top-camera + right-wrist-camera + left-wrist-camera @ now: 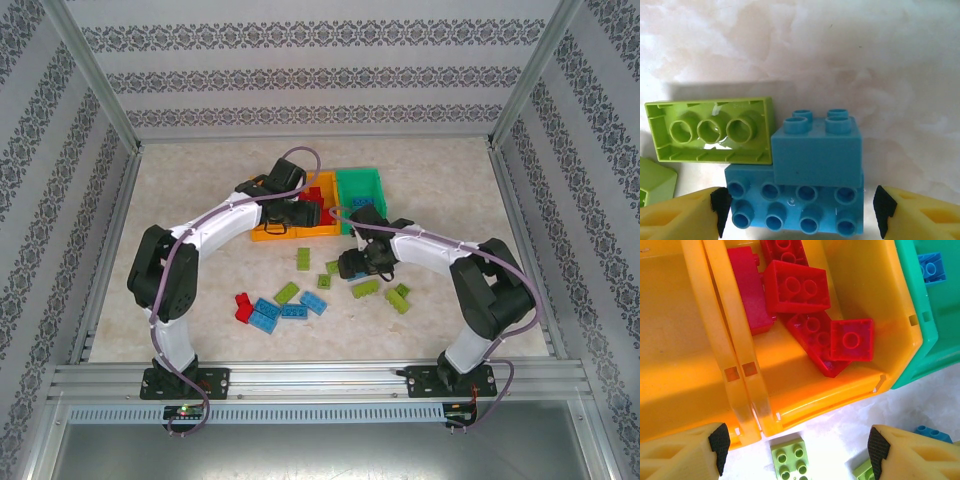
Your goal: Sort the legos into containers by color
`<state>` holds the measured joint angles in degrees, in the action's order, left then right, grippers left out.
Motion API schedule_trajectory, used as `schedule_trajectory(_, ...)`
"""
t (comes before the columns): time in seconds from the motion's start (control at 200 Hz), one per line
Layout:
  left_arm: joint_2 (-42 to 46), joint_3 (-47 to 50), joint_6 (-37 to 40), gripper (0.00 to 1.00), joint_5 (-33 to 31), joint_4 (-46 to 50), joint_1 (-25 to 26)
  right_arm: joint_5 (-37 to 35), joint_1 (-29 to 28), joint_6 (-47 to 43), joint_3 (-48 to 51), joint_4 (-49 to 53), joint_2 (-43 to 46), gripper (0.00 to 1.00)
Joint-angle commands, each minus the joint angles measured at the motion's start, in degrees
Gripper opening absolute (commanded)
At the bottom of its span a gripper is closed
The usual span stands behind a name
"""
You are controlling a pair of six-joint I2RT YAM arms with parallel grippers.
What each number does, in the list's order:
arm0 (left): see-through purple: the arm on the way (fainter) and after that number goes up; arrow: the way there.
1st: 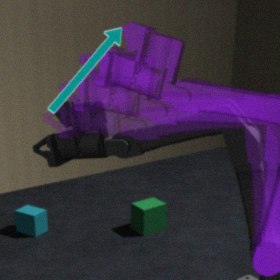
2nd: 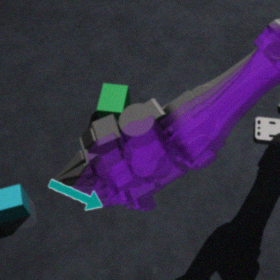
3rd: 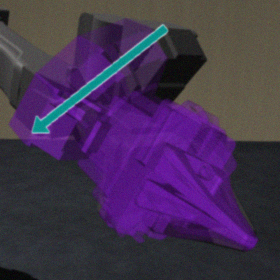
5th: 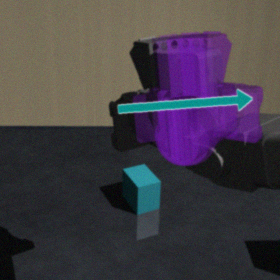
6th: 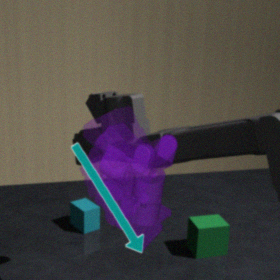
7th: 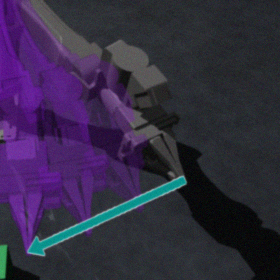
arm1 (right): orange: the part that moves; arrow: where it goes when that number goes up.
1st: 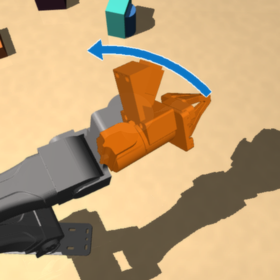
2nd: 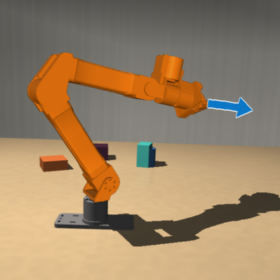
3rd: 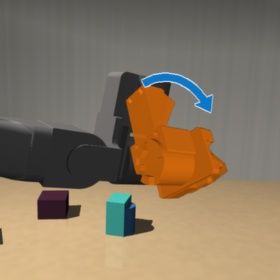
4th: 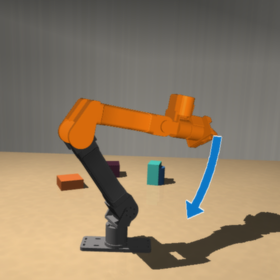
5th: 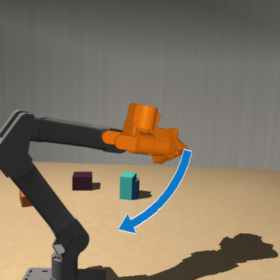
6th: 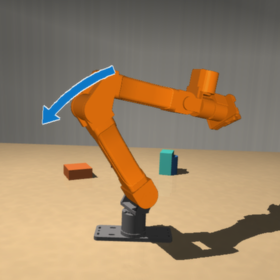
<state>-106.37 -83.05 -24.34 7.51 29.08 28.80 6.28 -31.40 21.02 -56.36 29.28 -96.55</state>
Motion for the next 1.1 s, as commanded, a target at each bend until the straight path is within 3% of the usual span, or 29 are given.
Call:
schedule_trajectory(0.0, 2.3, 0.9, -0.6, 0.75, -0.1, -1.5, -0.1, -1.2, -1.0, -1.2, -1.4, 1.3, -1.6, 0.78)
schedule_trajectory(0.325, 2.4, 1.4, -0.8, 0.75, -0.4, -1.7, -0.1, -4.6, -1.8, -1.1, -2.6, 3.9, -3.6, 0.72)
schedule_trajectory(0.535, 2.8, 1.9, -1.1, 0.75, -0.5, -1.9, -0.1, -5.2, -1.4, -0.1, -2.2, 3.7, 0.5, 0.65)
schedule_trajectory(0.819, 4.2, 3.7, -0.1, 0.76, -1.2, -1.9, -0.1, 10.5, 8.9, 3.1, -0.9, -5.4, 11.3, 0.59)
schedule_trajectory(0.914, 4.9, 4.5, -0.1, 0.76, -1.9, -2.1, -0.1, 13.1, 12.0, 3.7, -4.2, -6.6, 8.8, 0.58)
schedule_trajectory(1.094, 6.6, 6.3, -0.2, 0.76, -3.0, -2.1, -0.1, 11.4, 14.7, 5.0, -13.0, -7.2, 0.3, 0.56)
